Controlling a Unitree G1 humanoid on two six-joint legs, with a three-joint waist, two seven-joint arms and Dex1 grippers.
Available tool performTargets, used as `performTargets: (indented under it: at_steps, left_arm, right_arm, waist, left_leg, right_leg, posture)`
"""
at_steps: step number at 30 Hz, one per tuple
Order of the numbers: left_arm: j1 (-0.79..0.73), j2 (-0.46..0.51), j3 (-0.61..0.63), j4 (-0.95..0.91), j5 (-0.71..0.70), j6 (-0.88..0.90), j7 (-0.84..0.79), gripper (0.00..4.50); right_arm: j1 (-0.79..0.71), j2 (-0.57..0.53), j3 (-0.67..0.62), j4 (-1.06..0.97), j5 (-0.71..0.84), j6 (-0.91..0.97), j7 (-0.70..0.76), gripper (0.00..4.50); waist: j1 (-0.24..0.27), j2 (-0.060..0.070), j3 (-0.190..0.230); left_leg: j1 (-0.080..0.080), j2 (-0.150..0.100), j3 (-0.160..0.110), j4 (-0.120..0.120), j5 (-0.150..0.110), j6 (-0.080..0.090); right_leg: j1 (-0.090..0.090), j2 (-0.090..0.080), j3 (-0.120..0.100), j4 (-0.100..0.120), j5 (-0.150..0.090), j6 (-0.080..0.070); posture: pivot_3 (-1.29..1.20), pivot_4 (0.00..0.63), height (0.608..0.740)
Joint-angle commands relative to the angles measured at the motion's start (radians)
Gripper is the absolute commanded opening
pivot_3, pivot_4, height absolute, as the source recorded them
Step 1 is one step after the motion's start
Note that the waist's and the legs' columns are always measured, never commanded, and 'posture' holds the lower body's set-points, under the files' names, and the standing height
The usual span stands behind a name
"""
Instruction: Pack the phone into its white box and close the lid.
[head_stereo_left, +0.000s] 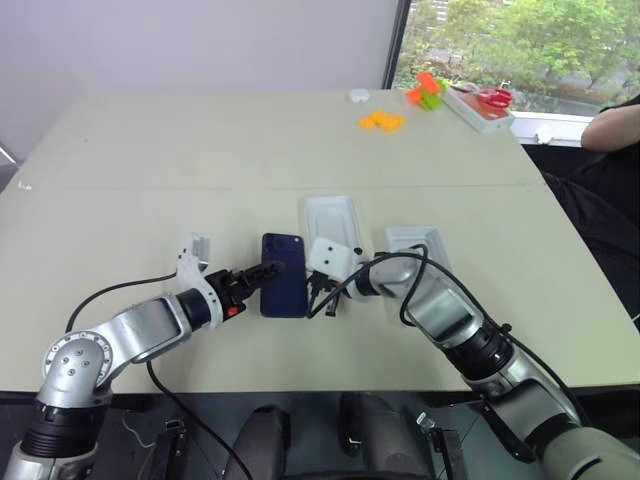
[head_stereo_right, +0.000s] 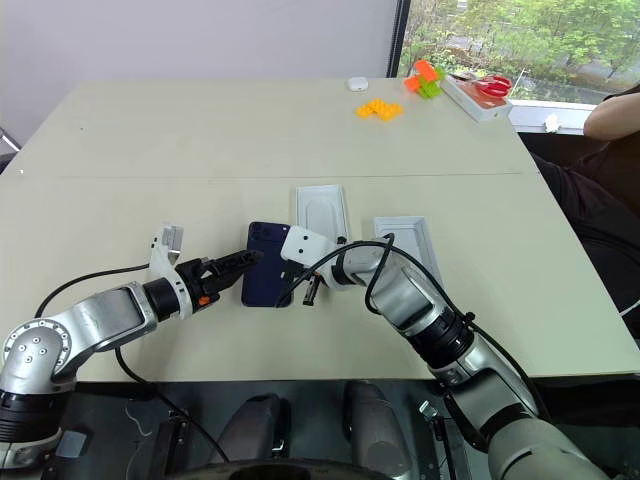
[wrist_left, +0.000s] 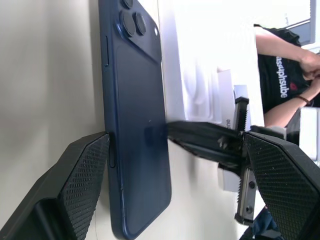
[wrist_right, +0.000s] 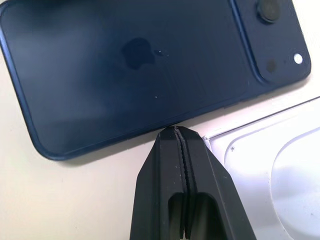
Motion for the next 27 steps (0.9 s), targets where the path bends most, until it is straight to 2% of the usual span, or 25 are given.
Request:
performTargets:
  at_steps: [1,6,15,27]
  left_arm:
    - [-0.010,-0.012,-0.044,-0.059,-0.042,0.013,-0.025,4.50]
    - [-0.008,-0.012,-0.035,-0.067,-0.042,0.013,-0.034,4.50]
    - [0.020,0.042,-0.040,-0.042,-0.023,0.026,-0.012,4.50]
    - [-0.018,0.183,-0.080,0.003,0.045,0.097,0.071,4.50]
  right_arm:
    - [0.003,0.046,0.043,-0.013,0.033,-0.007,0.026,0.04]
    - [0.004,0.045,0.042,-0.015,0.034,-0.004,0.026,0.04]
    - [0.005,0.043,0.042,-0.018,0.033,0.000,0.028,0.04]
    - [0.003,0.042,0.044,-0.016,0.034,-0.002,0.033,0.04]
  waist:
    - [0.000,0.000,0.000]
    - [0.000,0.000,0.000]
    - [-0.003,0.000,0.000]
    - [-0.009,0.000,0.000]
  left_leg:
    - [0.000,0.000,0.000,0.000,0.000,0.000]
    - [0.000,0.000,0.000,0.000,0.000,0.000]
    - [0.000,0.000,0.000,-0.002,0.000,0.000]
    - [0.000,0.002,0.000,-0.003,0.000,0.000]
  right_leg:
    - [0.000,0.000,0.000,0.000,0.000,0.000]
    - [0.000,0.000,0.000,0.000,0.000,0.000]
    - [-0.001,0.000,0.000,-0.001,0.000,0.000]
    - [-0.003,0.002,0.000,-0.001,0.000,0.000]
  posture:
    - [0.00,0.150,0.740]
    - [0.00,0.150,0.740]
    - [0.00,0.150,0.740]
    - [0.00,0.150,0.740]
